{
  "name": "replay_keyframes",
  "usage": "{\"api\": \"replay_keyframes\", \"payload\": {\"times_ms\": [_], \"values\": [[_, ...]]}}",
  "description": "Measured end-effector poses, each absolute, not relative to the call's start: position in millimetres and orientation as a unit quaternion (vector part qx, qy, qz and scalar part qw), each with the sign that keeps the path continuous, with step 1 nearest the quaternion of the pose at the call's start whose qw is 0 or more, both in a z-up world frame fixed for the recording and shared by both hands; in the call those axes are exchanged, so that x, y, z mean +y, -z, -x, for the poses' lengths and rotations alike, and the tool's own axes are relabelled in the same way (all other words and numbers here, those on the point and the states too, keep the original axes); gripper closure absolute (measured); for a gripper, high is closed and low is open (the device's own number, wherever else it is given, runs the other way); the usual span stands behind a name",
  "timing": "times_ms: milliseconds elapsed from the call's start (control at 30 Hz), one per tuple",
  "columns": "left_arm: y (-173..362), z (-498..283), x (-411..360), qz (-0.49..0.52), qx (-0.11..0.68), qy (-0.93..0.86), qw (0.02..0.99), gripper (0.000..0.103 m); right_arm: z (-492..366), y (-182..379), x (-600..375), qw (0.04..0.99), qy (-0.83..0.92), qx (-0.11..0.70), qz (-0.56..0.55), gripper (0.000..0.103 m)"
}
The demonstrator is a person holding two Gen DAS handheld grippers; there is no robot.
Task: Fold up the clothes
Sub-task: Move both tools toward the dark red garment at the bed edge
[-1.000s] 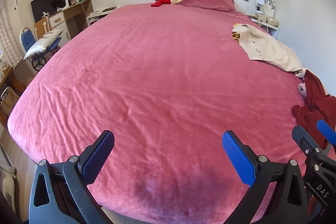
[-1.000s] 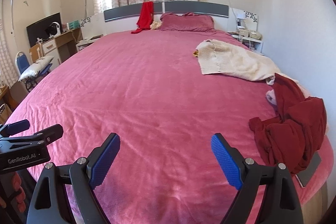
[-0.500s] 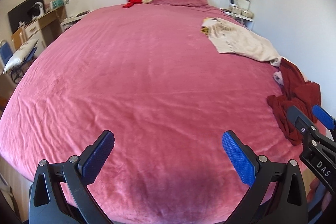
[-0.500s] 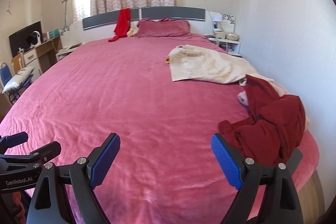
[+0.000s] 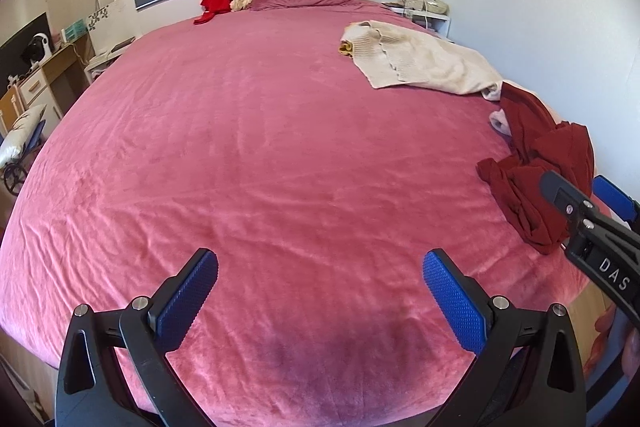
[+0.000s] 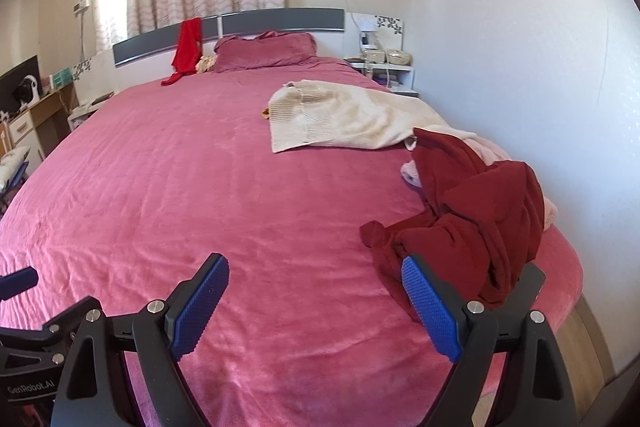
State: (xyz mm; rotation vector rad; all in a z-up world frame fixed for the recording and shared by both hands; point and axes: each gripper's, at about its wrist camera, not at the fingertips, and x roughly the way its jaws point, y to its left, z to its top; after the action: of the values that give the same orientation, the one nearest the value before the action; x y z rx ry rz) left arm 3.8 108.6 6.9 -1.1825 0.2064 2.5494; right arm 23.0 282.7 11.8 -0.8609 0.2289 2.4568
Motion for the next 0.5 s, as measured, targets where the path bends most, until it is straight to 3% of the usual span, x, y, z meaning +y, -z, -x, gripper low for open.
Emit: {"api": "replay_keyframes", "payload": {"times_ms": [500], "values": [[-4, -6, 136, 0.419, 0.082, -0.882, 0.201, 0.0, -38, 0, 320, 0.297, -0.892, 0.119, 0.319, 0.013]]}}
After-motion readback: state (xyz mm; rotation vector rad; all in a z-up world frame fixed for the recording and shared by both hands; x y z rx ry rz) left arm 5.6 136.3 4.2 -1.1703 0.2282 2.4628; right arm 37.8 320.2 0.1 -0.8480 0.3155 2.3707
